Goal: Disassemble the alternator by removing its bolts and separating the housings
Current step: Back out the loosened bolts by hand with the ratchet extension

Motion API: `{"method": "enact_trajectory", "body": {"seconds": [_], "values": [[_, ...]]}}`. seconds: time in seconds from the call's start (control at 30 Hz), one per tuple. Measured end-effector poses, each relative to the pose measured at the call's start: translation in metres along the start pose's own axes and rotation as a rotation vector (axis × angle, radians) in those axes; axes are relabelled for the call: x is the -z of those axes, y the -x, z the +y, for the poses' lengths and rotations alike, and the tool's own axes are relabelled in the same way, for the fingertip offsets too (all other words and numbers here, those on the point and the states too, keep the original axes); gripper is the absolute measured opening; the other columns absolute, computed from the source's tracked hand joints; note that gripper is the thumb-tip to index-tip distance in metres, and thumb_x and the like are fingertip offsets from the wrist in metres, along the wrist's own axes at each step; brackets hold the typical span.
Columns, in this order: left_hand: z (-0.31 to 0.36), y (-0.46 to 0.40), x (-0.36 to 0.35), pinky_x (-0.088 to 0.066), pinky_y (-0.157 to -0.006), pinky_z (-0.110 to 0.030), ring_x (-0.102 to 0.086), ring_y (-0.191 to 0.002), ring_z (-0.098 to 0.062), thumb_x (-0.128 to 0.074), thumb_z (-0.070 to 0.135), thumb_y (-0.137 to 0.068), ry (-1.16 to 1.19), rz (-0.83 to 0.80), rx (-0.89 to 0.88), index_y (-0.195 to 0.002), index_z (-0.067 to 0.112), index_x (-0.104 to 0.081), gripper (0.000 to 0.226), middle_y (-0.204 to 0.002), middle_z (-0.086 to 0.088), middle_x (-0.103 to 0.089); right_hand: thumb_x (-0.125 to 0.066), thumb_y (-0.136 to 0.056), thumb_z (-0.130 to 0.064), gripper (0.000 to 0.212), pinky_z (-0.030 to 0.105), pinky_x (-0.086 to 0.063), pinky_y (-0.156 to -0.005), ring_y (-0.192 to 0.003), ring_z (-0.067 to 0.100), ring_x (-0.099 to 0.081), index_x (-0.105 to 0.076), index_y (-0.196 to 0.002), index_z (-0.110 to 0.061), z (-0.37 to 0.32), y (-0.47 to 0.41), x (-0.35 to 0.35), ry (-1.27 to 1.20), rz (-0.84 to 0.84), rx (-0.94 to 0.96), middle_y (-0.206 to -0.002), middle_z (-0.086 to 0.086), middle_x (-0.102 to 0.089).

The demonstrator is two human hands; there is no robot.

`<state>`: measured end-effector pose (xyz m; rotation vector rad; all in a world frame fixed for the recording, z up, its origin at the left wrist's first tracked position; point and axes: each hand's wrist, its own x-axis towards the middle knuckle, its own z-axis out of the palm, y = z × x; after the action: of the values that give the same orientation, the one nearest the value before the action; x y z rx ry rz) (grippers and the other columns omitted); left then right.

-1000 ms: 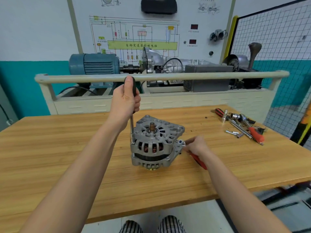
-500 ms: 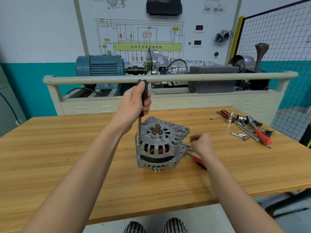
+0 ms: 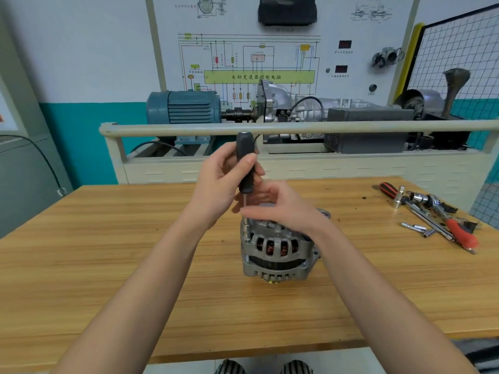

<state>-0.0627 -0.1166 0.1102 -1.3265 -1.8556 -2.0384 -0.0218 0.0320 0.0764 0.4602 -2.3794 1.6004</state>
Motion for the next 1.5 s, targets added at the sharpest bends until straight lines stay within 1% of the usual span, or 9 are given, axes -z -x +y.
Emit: {"method": "enact_trajectory", "body": {"seconds": [0.13, 0.23, 0.43, 0.6, 0.73, 0.9, 1.1, 1.3, 1.5], "values": [[0.004, 0.001, -0.01, -0.057, -0.062, -0.028, -0.065, -0.065, -0.017, -0.065, 0.005, -0.088, -0.037, 0.114, -0.042, -0.099, 0.0, -0.062, 0.012, -0.079, -0.015, -0.068, -0.077, -0.077, -0.007, 0.005, 0.026, -0.055, -0.075, -0.073, 0.014, -0.07, -0.073, -0.076, -0.011, 0.012, -0.003, -0.01, -0.004, 0.096, 0.083, -0.073, 0.002, -0.074], [0.004, 0.0, -0.012, -0.059, -0.062, -0.031, -0.07, -0.067, -0.02, -0.075, 0.011, -0.077, -0.053, 0.164, -0.01, -0.096, -0.004, -0.062, 0.027, -0.083, -0.02, -0.07, -0.069, -0.083, -0.004, 0.017, 0.026, -0.054, -0.074, -0.072, 0.014, -0.07, -0.072, -0.073, -0.017, 0.012, 0.0, -0.009, 0.001, 0.06, 0.091, -0.071, 0.0, -0.073], [-0.003, -0.003, 0.011, -0.053, -0.092, -0.038, -0.067, -0.098, -0.026, -0.06, 0.015, -0.081, 0.241, -0.206, 0.206, -0.111, 0.007, -0.062, 0.032, -0.102, -0.012, -0.072, -0.061, -0.089, -0.001, 0.015, 0.034, -0.055, -0.075, -0.072, 0.018, -0.068, -0.069, -0.079, -0.008, 0.011, 0.0, -0.012, 0.011, 0.069, 0.149, -0.073, 0.008, -0.07], [0.0, -0.002, 0.011, -0.057, -0.072, -0.026, -0.073, -0.084, -0.021, -0.072, 0.01, -0.068, 0.127, -0.061, 0.163, -0.101, 0.007, -0.066, 0.034, -0.088, -0.008, -0.075, -0.057, -0.093, -0.005, 0.014, 0.022, -0.051, -0.079, -0.078, 0.01, -0.07, -0.068, -0.087, -0.011, 0.012, 0.003, -0.011, 0.036, 0.029, 0.118, -0.075, -0.002, -0.073], [0.002, 0.001, 0.004, -0.056, -0.061, -0.02, -0.073, -0.071, -0.014, -0.081, 0.002, -0.06, 0.032, 0.079, 0.123, -0.087, 0.006, -0.064, 0.032, -0.075, -0.001, -0.075, -0.079, -0.076, -0.015, 0.006, 0.023, -0.053, -0.073, -0.071, 0.01, -0.068, -0.074, -0.078, -0.016, 0.012, 0.002, -0.013, 0.078, 0.118, 0.112, -0.072, -0.004, -0.073], [-0.001, 0.006, -0.001, -0.055, -0.067, -0.02, -0.072, -0.076, -0.013, -0.08, 0.006, -0.066, -0.012, 0.11, 0.081, -0.096, 0.012, -0.063, 0.034, -0.079, 0.0, -0.075, -0.08, -0.074, -0.012, 0.01, 0.038, -0.054, -0.075, -0.073, 0.026, -0.067, -0.073, -0.071, -0.018, 0.013, 0.001, -0.015, 0.105, 0.13, 0.112, -0.073, 0.008, -0.072], [-0.005, 0.005, 0.016, -0.054, -0.083, -0.028, -0.069, -0.099, -0.025, -0.059, 0.009, -0.083, 0.24, -0.211, 0.223, -0.116, 0.007, -0.062, 0.034, -0.103, -0.013, -0.073, -0.067, -0.086, -0.005, 0.017, 0.02, -0.05, -0.08, -0.079, 0.006, -0.069, -0.07, -0.081, -0.022, 0.012, 0.003, -0.014, 0.104, 0.045, 0.088, -0.071, -0.013, -0.072], [0.0, 0.001, 0.009, -0.056, -0.066, -0.02, -0.073, -0.077, -0.015, -0.08, 0.011, -0.059, 0.022, -0.002, 0.163, -0.088, 0.011, -0.07, 0.031, -0.08, -0.003, -0.076, -0.076, -0.08, -0.012, 0.008, 0.018, -0.051, -0.076, -0.078, 0.005, -0.068, -0.072, -0.085, -0.018, 0.012, 0.003, -0.015, 0.087, 0.049, 0.111, -0.079, -0.009, -0.073], [-0.004, 0.006, 0.0, -0.058, -0.071, -0.024, -0.072, -0.08, -0.014, -0.081, 0.007, -0.069, -0.132, 0.015, 0.078, -0.09, 0.015, -0.069, 0.026, -0.083, -0.002, -0.075, -0.076, -0.077, -0.003, 0.011, 0.026, -0.053, -0.073, -0.071, 0.015, -0.069, -0.071, -0.076, -0.013, 0.014, 0.002, -0.015, 0.069, 0.131, 0.152, -0.072, 0.0, -0.071]]}}
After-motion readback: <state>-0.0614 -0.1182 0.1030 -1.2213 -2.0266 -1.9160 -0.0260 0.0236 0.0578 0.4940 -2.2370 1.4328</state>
